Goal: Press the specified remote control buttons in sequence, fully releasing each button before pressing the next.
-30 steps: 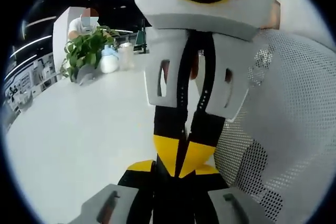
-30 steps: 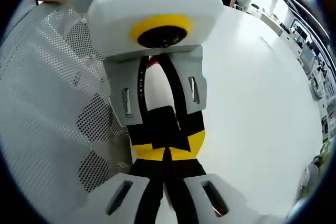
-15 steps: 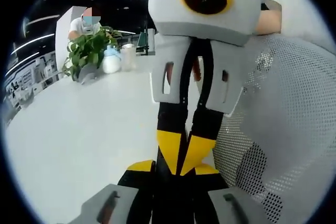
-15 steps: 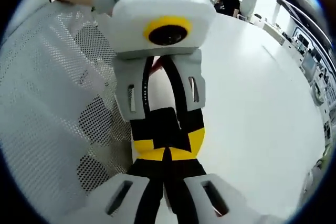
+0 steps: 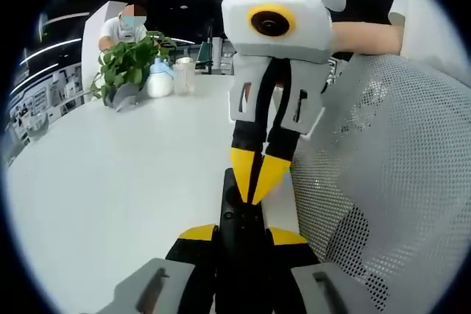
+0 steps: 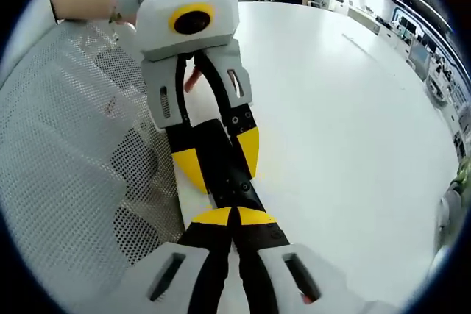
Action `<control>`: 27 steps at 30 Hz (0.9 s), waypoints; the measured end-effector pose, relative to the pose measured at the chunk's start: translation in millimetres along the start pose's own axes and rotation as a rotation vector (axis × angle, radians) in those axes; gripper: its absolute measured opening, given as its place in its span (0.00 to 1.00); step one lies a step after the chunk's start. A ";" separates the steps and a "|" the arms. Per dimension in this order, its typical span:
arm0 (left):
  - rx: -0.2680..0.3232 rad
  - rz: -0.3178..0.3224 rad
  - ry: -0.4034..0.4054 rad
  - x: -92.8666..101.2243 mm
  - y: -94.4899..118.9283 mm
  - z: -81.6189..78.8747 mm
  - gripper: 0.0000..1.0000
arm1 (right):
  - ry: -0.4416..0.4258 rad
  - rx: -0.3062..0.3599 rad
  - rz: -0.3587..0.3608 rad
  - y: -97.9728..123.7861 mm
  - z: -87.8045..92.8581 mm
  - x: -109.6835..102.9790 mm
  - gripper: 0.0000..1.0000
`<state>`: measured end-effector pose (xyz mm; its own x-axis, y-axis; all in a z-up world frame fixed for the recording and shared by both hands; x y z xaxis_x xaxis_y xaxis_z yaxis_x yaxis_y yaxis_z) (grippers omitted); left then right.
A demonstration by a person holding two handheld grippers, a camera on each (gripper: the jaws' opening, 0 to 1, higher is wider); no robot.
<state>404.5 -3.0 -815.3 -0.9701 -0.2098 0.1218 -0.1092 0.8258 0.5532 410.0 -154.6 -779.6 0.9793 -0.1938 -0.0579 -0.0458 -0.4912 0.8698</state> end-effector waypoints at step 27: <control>-0.085 0.016 -0.002 -1.7 23.1 7.3 0.25 | 0.064 0.042 0.064 -8.6 -8.6 0.9 0.18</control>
<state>402.0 20.2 -808.7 -0.9720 -0.1959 0.1296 -0.0751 0.7819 0.6189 413.0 -143.2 -782.9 0.9846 -0.1722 0.0298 -0.1158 -0.5148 0.8495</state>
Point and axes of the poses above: the point that each gripper's makers call its tool centre point, and the gripper's own axes: y roughly backward along the fingers, x roughly to its right, z roughly out of its underside, the point moved 10 cm from there along y, roughly backward along the fingers, and after that the axes turned 1 degree about -z, right-handed, at the moved point
